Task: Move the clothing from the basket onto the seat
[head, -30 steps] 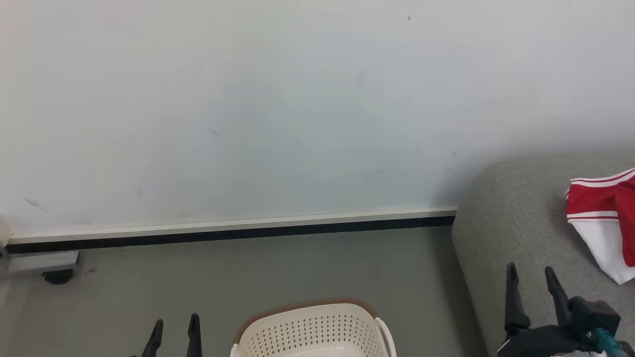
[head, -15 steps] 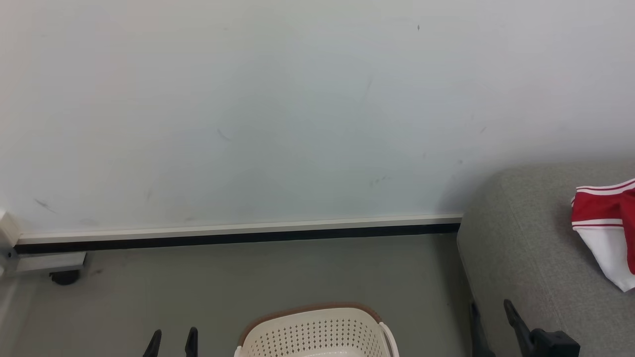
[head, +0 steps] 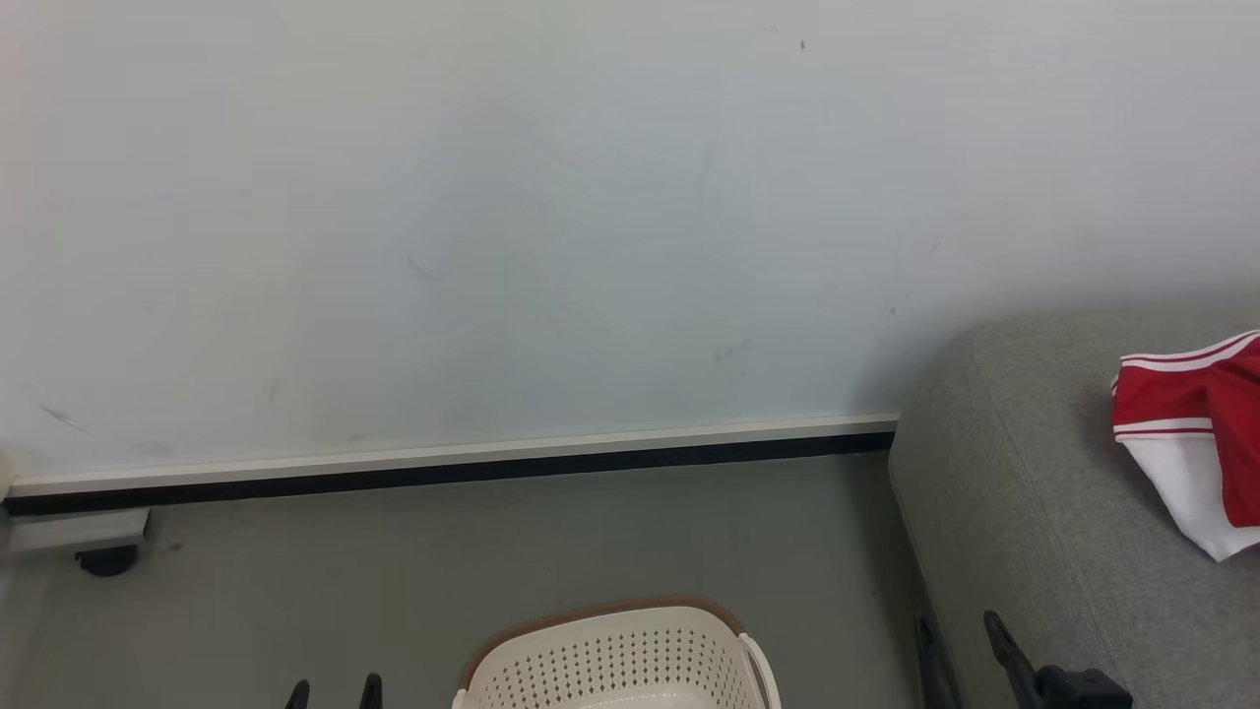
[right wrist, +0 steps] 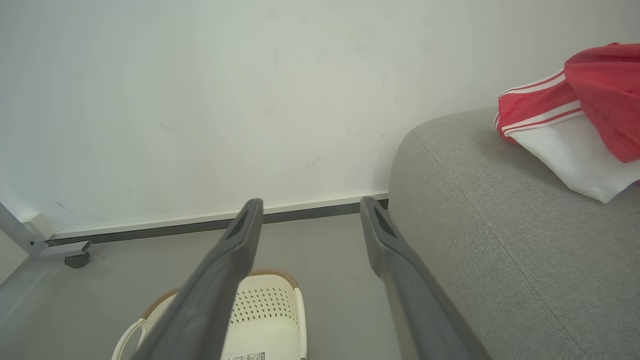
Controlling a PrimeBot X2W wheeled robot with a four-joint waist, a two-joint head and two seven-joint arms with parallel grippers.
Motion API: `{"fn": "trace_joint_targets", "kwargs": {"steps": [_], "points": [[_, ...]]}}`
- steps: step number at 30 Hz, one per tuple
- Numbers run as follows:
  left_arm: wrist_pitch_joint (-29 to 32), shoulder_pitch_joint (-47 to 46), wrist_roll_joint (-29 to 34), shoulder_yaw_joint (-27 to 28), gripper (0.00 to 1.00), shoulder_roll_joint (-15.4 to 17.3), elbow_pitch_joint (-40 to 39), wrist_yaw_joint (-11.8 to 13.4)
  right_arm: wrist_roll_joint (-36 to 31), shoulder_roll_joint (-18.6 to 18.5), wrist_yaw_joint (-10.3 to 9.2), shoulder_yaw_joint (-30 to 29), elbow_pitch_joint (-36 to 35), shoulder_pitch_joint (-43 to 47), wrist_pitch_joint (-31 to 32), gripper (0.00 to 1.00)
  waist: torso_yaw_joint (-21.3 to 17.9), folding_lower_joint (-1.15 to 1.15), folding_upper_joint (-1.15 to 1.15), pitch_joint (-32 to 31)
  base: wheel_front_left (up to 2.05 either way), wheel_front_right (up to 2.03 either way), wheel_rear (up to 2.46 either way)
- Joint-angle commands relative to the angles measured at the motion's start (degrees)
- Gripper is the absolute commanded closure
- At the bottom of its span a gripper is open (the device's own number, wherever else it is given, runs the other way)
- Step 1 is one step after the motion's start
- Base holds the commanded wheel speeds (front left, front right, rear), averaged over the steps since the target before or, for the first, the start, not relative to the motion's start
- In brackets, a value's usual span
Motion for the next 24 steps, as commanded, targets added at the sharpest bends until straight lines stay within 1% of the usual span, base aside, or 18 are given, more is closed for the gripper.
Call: {"fn": "trace_joint_targets", "kwargs": {"steps": [1, 20, 21, 24], "points": [[-0.25, 0.14, 0.18, 0.2, 0.0, -0.01, 0.19, -0.23, 0.27, 0.02, -0.04, 0.07, 0.19, -0.47, -0.31, 0.0, -0.04, 0.0, 0.0, -0.01, 0.0, 0.0, 0.0], [-0.25, -0.03, 0.89, 0.98, 0.0, -0.46, 0.67, -0.1, 1.45, 0.02, -0.04, 0.11, 3.42, -2.08, -1.54, 0.0, -0.08, 0.0, 0.0, 0.53, 0.0, 0.0, 0.0], [0.0, -0.07, 0.62, 0.81, 1.0, -0.44, 0.58, -0.32, 1.21, -0.01, 0.0, -0.02, 3.38, -1.66, -1.24, 1.0, -0.09, 0.0, 0.0, 0.54, 0.0, 0.0, 0.0], [0.45, 0.15, 0.35, 0.74, 1.0, -0.54, 2.08, -0.38, 1.39, 0.0, 0.0, -0.15, 4.67, -0.92, -1.07, 1.0, -0.09, 0.0, 0.0, 0.59, 0.0, 0.0, 0.0]]}}
